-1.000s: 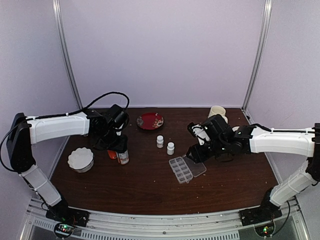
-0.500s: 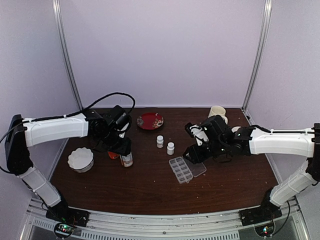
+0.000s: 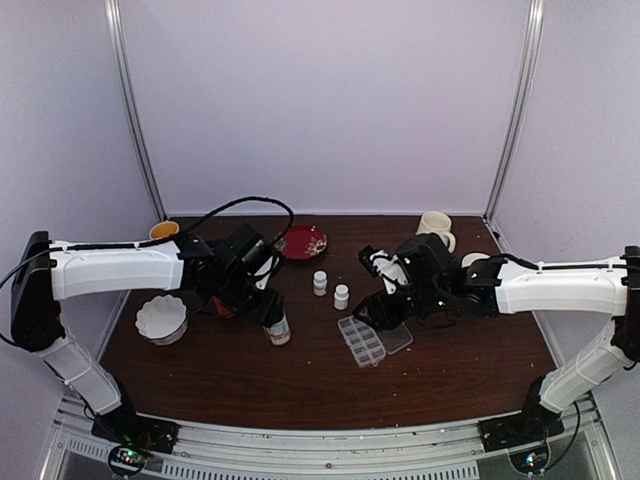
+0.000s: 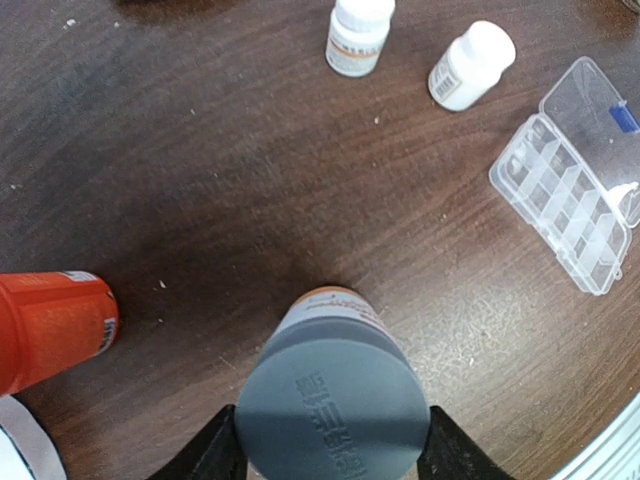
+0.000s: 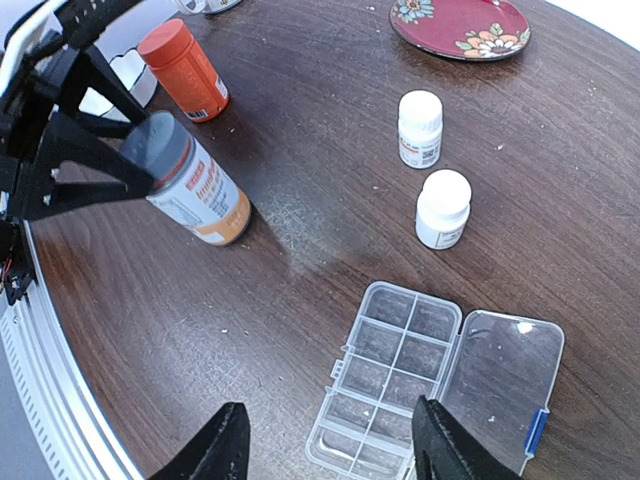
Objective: Sort the pills into containers
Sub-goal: Move the pill bottle to the center of the board.
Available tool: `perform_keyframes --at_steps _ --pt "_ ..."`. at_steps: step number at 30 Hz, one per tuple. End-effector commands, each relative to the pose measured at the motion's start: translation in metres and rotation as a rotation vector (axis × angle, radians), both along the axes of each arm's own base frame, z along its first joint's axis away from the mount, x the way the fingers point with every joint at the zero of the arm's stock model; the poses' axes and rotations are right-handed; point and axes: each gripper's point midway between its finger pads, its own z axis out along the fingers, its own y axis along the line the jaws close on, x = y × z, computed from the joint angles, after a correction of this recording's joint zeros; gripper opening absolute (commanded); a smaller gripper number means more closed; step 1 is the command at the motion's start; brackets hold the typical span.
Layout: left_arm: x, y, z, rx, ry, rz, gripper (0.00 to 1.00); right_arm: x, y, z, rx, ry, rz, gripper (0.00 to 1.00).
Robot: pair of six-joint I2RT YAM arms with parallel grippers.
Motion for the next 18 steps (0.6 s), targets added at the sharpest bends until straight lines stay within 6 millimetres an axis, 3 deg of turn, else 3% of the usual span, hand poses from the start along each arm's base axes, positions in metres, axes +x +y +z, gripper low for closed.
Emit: perform_keyframes --at_steps 1,8,11,18 --pt "0.0 -0.014 0.007 -0.074 -0.029 -0.017 0.6 0.004 -0.002 -0.011 -0.027 -0.005 -0.025 0.59" --pt "0.003 -0.016 0.012 -0.047 -0.067 -0.022 0.63 0.023 -0.008 -0.018 -0.1 -0.028 -0.112 0.63" --pt "0.004 -0.015 0.013 -0.036 -0.071 -0.019 0.69 0.035 -0.006 -0.021 -0.127 -0.02 -0.134 0.66" --pt "0.004 -0.013 0.012 -0.024 -0.077 0.003 0.77 0.077 -0.002 -0.03 -0.19 -0.014 -0.227 0.72"
